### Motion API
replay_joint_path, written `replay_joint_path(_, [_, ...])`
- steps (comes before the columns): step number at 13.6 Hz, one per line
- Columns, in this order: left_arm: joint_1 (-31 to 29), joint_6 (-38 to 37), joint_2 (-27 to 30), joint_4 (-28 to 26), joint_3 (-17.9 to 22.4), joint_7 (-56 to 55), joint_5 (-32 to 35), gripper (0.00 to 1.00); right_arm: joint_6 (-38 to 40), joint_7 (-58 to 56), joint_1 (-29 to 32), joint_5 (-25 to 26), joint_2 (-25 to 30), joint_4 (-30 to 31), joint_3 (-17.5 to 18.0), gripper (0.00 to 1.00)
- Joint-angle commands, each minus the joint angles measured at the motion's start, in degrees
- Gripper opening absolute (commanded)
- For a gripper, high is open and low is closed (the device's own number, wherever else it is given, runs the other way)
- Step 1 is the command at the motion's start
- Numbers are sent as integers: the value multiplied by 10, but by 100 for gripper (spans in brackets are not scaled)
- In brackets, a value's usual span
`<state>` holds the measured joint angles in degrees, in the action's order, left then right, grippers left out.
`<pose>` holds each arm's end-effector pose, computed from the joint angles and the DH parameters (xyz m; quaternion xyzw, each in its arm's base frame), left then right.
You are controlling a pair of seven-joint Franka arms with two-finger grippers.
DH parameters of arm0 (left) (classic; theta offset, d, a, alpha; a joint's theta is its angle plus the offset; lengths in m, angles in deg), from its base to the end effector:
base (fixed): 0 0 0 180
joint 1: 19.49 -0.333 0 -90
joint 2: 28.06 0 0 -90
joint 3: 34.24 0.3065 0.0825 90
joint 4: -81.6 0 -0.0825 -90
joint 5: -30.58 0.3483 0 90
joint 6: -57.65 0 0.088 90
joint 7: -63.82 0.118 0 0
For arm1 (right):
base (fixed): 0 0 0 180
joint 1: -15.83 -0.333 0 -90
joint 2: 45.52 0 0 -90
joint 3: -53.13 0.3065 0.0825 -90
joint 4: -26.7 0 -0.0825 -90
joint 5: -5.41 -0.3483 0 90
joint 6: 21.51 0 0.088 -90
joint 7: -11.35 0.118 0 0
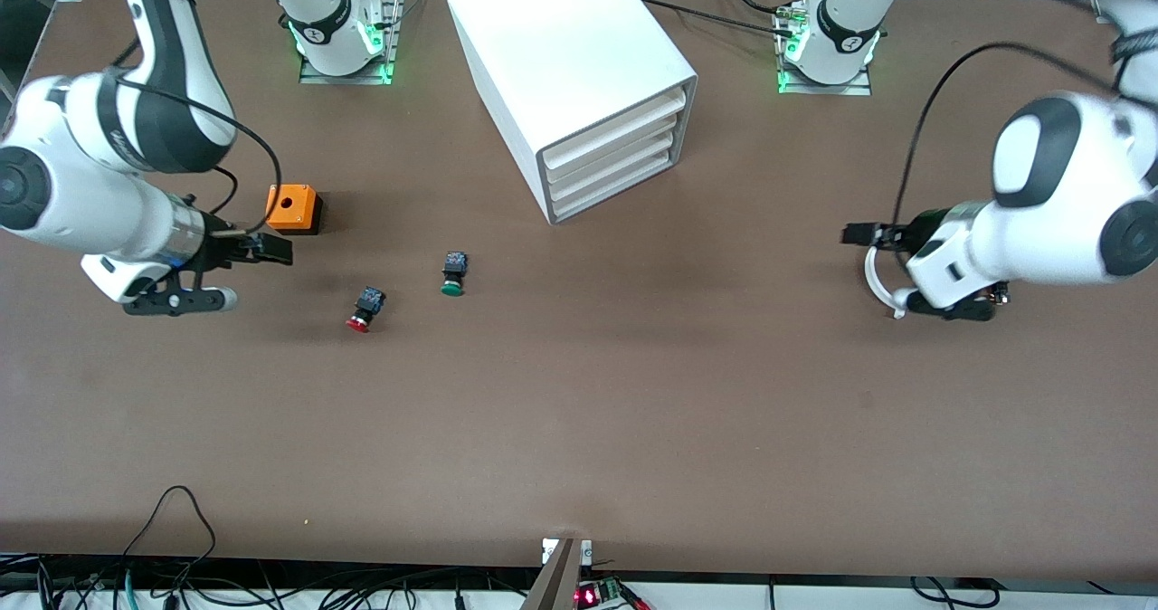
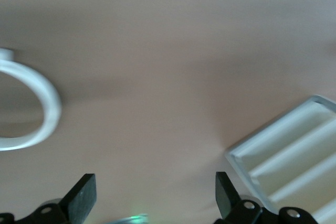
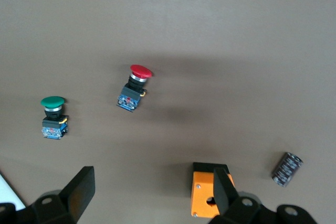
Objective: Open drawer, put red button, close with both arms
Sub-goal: 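Grasp the red button with the right gripper while the left gripper grips the drawer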
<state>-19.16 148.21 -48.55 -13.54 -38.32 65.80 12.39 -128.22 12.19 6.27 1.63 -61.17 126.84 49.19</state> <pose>0.5624 -0.0764 0.3774 0.9624 -0.0184 -0.2174 0.1619 0.5763 0.0652 0.3986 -0.9962 -0.0302 0.0798 0.0169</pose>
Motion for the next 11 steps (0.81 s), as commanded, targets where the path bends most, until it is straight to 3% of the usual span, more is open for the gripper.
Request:
replay_joint_path(1, [-1,17,-19,-53,-3,20,-120,100,-10,26,-22,-10,-16,-13,-4,100])
replay_joint_path(3, [7,19,-33,-97,-16,38,-203,100,-31,53,-27,-10,-36,-13,-4,100])
replay_joint_path(7, [21,17,-59,-158,-58,149,-307,100,-107,93,-29,-12,-61,27,4,100])
replay_joint_path(11, [28,16,-96,-168,-85,228,-341,100,-152,185,-29,-12,-84,46,25,100])
